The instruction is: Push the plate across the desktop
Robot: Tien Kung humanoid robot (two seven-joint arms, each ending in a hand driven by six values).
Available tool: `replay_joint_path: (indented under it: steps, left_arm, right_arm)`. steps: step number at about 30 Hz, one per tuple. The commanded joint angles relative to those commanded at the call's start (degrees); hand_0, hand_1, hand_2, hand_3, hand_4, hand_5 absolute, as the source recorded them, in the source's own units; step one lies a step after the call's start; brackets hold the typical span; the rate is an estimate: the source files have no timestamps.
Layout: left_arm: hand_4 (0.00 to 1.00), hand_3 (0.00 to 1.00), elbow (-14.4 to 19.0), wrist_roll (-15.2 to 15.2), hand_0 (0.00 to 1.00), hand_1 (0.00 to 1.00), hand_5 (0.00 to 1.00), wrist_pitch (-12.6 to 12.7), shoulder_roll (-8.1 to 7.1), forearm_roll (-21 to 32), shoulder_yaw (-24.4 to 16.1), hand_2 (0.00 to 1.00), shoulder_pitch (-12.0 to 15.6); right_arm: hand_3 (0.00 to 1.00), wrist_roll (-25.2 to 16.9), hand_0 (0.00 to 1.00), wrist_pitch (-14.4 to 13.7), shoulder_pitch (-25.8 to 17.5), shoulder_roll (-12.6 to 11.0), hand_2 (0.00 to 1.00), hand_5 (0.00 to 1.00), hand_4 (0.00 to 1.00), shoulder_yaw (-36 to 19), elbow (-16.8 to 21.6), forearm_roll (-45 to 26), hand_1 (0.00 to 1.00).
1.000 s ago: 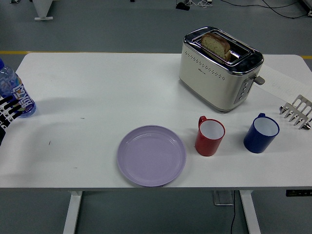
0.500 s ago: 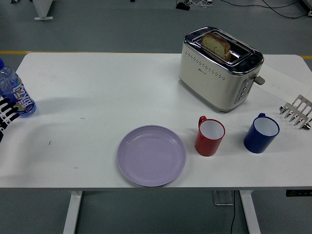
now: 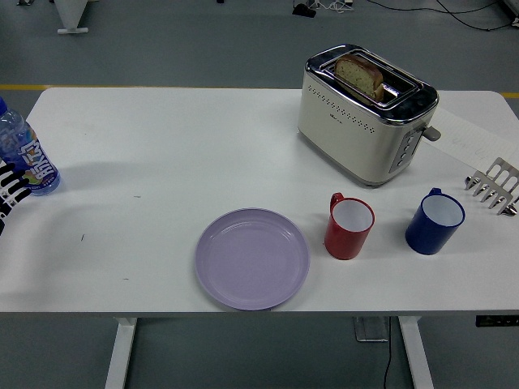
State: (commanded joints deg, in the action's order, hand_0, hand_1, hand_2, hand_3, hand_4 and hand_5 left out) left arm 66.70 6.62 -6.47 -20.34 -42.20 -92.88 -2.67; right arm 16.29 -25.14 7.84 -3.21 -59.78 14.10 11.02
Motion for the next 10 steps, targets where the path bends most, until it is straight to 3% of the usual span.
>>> replay_joint_path:
  steps: [10]
  left_arm:
    - [0.578,0.693,-0.36,0.04,0.781,0.762,0.998,-0.01,0.18,0.04,-0.44,0.721,0.00]
  right_arm:
    - [0.579,0.03,0.548,-0.08,0.20,-0.11,0.577,0.454,0.302,-0.11,-0.03,0.09,0.461]
